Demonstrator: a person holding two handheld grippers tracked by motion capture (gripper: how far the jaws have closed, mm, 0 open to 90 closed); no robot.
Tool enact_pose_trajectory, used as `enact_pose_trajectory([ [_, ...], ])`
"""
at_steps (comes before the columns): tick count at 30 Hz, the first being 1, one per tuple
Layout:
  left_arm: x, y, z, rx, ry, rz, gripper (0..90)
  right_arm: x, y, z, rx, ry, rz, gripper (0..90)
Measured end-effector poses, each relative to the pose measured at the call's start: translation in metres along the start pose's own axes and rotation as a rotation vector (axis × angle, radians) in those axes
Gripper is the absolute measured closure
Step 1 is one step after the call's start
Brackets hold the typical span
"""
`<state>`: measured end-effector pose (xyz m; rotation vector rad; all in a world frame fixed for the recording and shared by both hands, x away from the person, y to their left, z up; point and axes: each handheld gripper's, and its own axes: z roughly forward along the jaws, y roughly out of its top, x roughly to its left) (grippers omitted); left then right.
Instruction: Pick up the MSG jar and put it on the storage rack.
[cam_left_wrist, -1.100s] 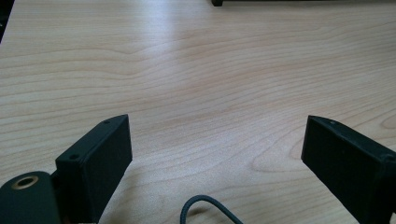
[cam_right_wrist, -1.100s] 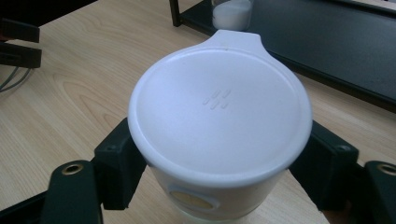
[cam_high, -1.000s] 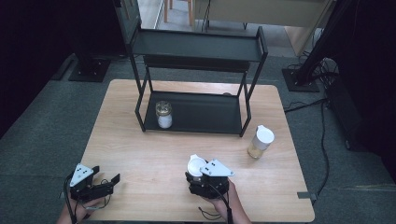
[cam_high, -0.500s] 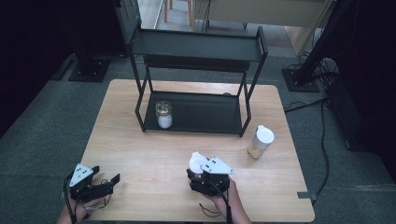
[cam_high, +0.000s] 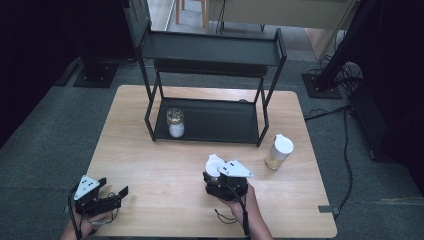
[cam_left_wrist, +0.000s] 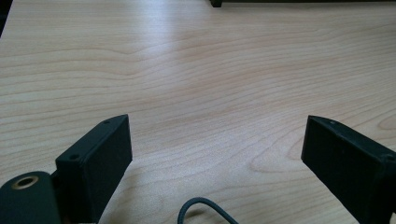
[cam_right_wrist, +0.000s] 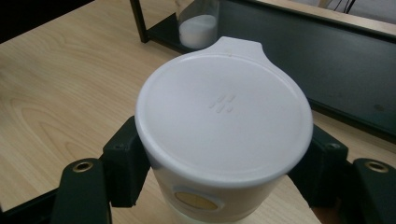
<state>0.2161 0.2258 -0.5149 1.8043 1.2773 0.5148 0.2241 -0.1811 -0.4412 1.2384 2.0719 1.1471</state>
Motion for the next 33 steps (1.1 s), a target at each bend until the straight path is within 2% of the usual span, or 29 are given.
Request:
enact_pose_trajectory([
  [15,0.0,0.0,0.0,-0.002,-0.002,-0.002,8.8,-0.019,0.023,0.012,-0.016,-0.033,0.02,30.4],
  [24,0.0,0.0,0.0,-0.004,-0.006,-0.001,8.8,-0.025,0.037,0.021,-0.013,-0.045,0.016,30.4],
  [33,0.001,0.0,-0.001,-0.005,-0.008,0.0,8.8,-0.033,0.049,0.033,-0.018,-0.057,0.034,30.4],
])
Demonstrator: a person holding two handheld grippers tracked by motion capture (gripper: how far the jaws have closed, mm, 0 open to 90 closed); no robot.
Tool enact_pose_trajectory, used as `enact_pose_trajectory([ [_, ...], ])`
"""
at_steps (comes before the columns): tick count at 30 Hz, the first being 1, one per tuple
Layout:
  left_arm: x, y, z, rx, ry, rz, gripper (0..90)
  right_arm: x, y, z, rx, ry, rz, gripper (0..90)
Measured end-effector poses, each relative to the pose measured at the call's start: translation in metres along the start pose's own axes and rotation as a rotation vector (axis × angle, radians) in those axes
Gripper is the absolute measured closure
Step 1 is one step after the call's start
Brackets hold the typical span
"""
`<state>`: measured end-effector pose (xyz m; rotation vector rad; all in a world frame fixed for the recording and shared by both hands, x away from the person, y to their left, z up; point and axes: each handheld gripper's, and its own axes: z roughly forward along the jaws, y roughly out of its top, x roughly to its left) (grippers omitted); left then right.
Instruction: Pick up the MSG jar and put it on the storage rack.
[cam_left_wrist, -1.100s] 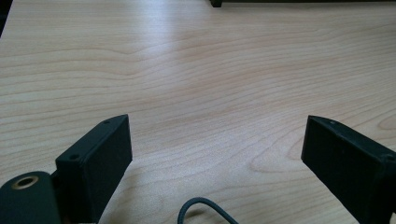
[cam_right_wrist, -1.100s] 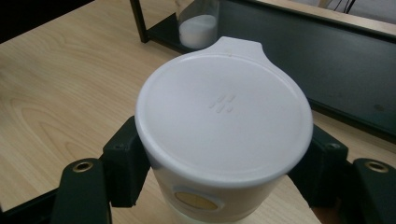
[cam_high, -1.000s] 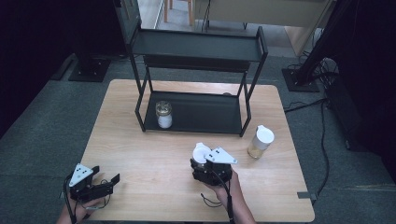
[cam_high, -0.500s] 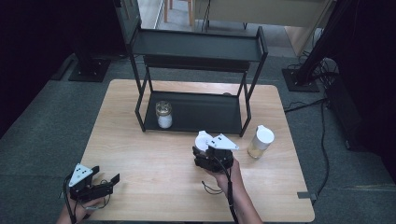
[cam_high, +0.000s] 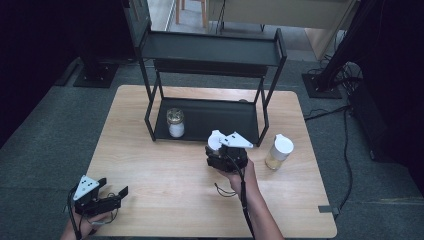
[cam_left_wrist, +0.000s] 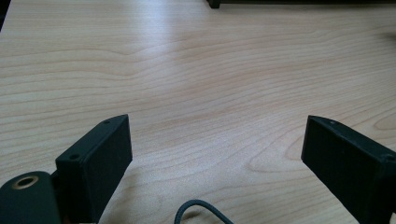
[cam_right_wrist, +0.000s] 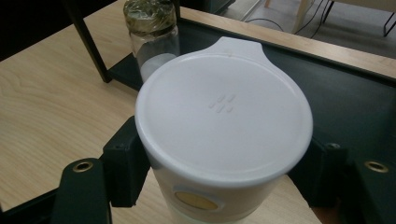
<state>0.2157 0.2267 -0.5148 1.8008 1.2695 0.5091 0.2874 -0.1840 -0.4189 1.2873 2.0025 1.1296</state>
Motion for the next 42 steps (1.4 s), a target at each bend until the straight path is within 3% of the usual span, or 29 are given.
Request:
enact_pose_trajectory([
  [42,0.0,0.0,-0.001,-0.006,-0.004,-0.007,8.8,-0.019,0.036,0.052,0.021,-0.057,0.014,30.4],
])
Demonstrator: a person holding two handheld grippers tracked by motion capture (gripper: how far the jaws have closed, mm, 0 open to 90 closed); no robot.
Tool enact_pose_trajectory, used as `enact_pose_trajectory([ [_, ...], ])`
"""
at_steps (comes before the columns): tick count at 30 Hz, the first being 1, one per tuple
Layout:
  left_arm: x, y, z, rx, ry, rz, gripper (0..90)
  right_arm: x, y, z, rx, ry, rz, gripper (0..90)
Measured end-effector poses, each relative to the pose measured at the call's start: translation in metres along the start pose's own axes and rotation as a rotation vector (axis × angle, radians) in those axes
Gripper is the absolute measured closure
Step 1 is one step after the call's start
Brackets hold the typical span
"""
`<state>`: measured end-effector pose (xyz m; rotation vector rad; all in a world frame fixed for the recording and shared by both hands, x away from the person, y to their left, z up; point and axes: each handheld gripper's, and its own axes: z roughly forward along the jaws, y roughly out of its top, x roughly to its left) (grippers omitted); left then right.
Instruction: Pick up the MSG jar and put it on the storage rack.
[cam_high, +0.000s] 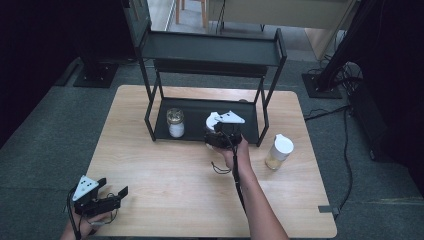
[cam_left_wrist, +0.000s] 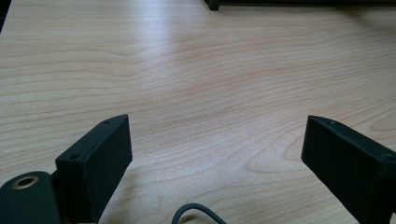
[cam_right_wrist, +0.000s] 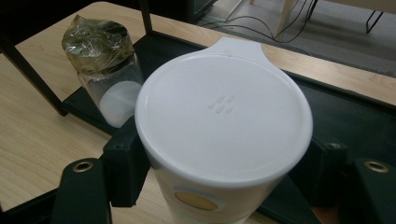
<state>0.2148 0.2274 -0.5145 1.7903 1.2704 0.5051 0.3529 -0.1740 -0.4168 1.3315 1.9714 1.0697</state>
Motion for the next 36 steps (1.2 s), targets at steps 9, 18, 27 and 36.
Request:
enact_pose_trajectory([
  [9,0.0,0.0,0.0,-0.004,-0.002,-0.004,8.8,0.0,0.006,0.019,0.015,-0.004,0.009,30.4],
  [18,0.0,0.0,0.0,-0.005,-0.003,-0.004,8.8,-0.003,0.009,0.031,0.019,-0.006,0.029,30.4],
  [27,0.0,0.0,-0.001,-0.004,-0.005,0.0,8.8,-0.003,0.013,0.044,0.018,-0.016,0.032,30.5],
  [36,0.0,0.0,-0.001,-0.004,-0.004,-0.001,8.8,-0.006,0.015,0.051,0.02,-0.025,0.041,30.4],
])
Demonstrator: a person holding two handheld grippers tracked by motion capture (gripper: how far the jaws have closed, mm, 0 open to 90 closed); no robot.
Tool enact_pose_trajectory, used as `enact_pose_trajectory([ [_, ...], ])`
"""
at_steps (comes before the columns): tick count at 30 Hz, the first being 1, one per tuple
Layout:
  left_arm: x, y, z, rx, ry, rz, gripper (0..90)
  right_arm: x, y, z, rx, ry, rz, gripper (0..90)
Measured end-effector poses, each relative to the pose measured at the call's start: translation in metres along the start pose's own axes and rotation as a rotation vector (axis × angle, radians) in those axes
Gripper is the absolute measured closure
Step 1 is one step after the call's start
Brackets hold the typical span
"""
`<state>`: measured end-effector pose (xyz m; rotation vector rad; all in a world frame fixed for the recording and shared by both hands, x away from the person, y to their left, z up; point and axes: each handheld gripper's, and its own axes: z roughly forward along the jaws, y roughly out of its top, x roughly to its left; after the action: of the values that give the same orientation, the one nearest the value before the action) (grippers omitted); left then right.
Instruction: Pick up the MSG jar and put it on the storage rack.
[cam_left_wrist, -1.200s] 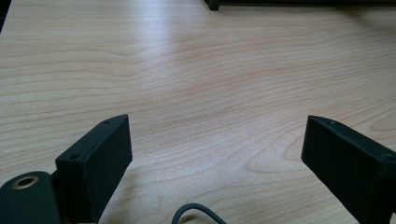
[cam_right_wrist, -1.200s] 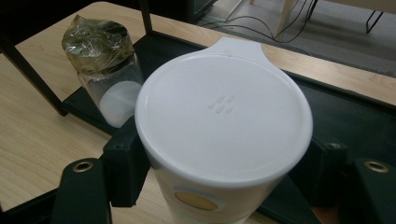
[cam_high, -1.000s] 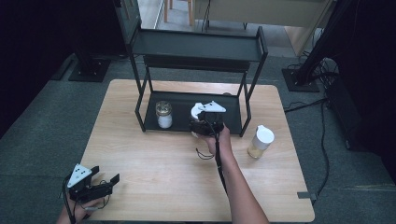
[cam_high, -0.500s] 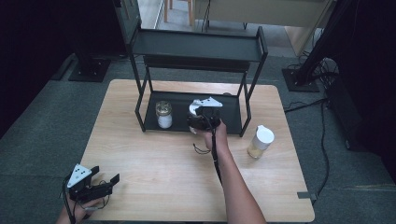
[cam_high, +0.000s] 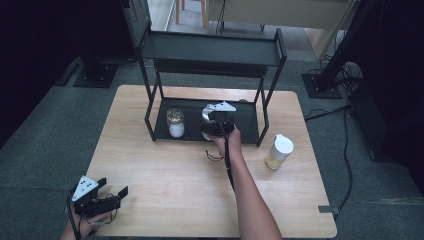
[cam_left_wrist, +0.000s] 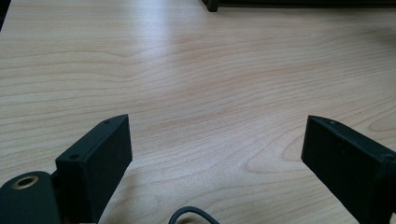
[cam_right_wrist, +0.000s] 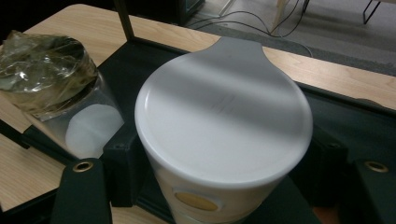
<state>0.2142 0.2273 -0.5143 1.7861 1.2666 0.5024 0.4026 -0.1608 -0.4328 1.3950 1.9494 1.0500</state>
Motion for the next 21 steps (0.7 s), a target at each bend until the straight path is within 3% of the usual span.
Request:
enact_pose_trajectory([
  [12,-0.0006,-0.0001,0.0001,0.001,0.004,0.005,8.8,-0.0052,0.0,0.0039,0.016,0.018,0.012,29.2],
  [13,-0.0006,-0.0002,0.0,0.0,0.005,0.003,8.8,-0.0064,-0.0007,0.0029,0.02,0.056,0.043,20.1],
  [14,-0.0006,-0.0002,0.0,0.0,0.005,0.003,8.8,-0.0064,-0.0007,0.0029,0.02,0.056,0.043,20.1],
  [16,-0.0005,-0.0002,0.0,0.001,0.006,0.003,8.8,-0.0039,-0.004,0.002,0.028,0.047,0.006,8.3],
  [21,-0.0008,-0.0001,0.0003,0.001,0.006,0.004,8.8,-0.004,-0.0094,-0.0018,0.022,0.068,0.017,0.8],
])
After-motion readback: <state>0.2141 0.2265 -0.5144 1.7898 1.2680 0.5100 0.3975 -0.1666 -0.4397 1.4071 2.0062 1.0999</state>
